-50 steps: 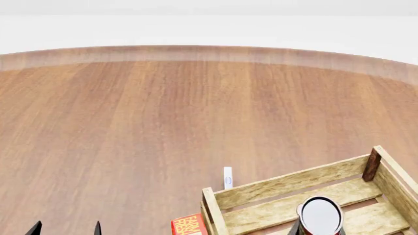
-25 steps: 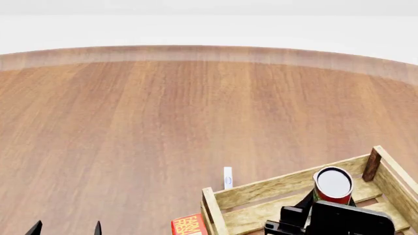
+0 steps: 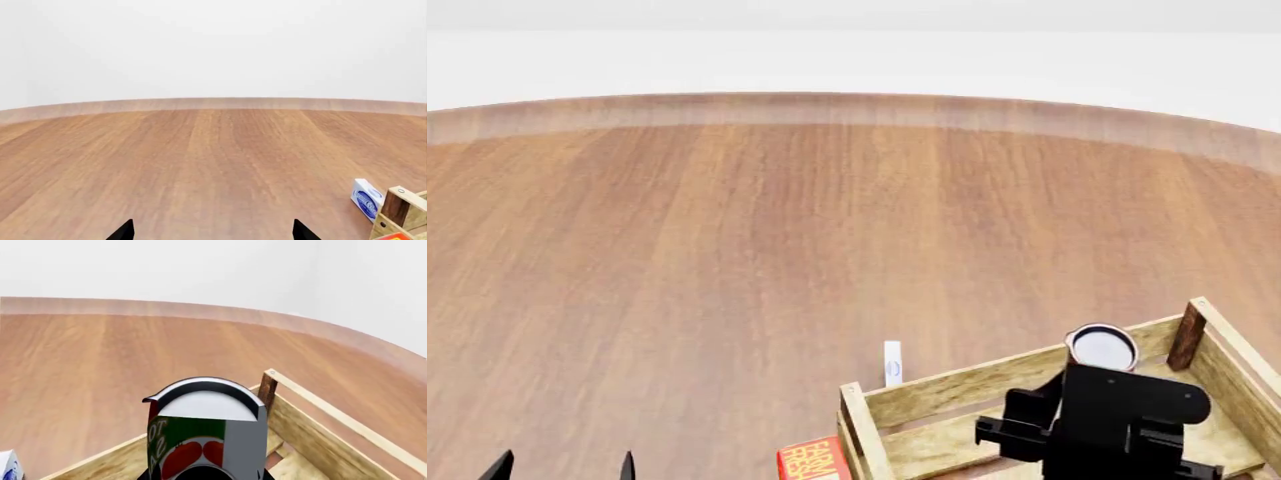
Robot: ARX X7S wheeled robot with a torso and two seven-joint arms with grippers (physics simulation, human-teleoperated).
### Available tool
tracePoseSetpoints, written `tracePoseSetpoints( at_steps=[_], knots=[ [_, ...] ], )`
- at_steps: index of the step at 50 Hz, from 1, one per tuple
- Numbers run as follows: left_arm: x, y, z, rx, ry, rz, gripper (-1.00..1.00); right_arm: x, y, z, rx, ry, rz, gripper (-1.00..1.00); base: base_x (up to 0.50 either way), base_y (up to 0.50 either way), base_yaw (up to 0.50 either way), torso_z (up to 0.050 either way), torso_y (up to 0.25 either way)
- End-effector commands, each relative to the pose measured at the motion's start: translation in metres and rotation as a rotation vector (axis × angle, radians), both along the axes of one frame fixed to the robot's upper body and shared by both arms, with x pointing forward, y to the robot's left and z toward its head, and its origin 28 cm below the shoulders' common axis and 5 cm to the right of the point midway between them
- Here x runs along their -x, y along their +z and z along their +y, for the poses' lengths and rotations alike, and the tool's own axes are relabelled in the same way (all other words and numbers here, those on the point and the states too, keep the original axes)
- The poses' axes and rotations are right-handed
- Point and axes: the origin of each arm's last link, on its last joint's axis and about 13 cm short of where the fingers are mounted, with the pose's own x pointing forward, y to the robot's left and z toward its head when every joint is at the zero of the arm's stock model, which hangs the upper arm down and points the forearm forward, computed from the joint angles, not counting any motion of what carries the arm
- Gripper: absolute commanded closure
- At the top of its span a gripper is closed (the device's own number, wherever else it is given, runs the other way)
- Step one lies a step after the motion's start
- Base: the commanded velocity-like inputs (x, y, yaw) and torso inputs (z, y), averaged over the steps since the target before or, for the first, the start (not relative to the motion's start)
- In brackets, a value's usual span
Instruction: Pick up the tomato sauce, and put it in the wooden tray.
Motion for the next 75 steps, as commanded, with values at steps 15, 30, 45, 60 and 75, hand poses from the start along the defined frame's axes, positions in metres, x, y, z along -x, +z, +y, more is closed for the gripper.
tracePoseSetpoints(
  at_steps=[15,30,45,60,75],
  knots=[
    [0.002,0.000,0.000,-0.002,-0.002,-0.001,-1.00,-0.015,-0.027,-0.007,-0.005,-0.011,0.059,1.00,0.00,0.00,0.00,0.000,0.000],
    [0.000,0.000,0.000,-0.002,-0.002,-0.001,-1.00,-0.017,-0.036,-0.011,-0.020,-0.033,0.058,1.00,0.00,0.00,0.00,0.000,0.001],
    [0.000,0.001,0.000,-0.001,-0.001,0.000,-1.00,-0.015,-0.038,-0.008,0.010,-0.033,0.057,1.00,0.00,0.00,0.00,0.000,0.000],
    [0.000,-0.001,0.000,-0.002,-0.001,-0.001,-1.00,-0.015,-0.039,-0.010,-0.025,-0.033,0.088,1.00,0.00,0.00,0.00,0.000,0.001],
    [0.001,0.000,0.000,-0.004,-0.002,-0.002,-1.00,-0.015,-0.039,-0.010,-0.075,-0.028,0.135,1.00,0.00,0.00,0.00,0.000,0.000]
  ],
)
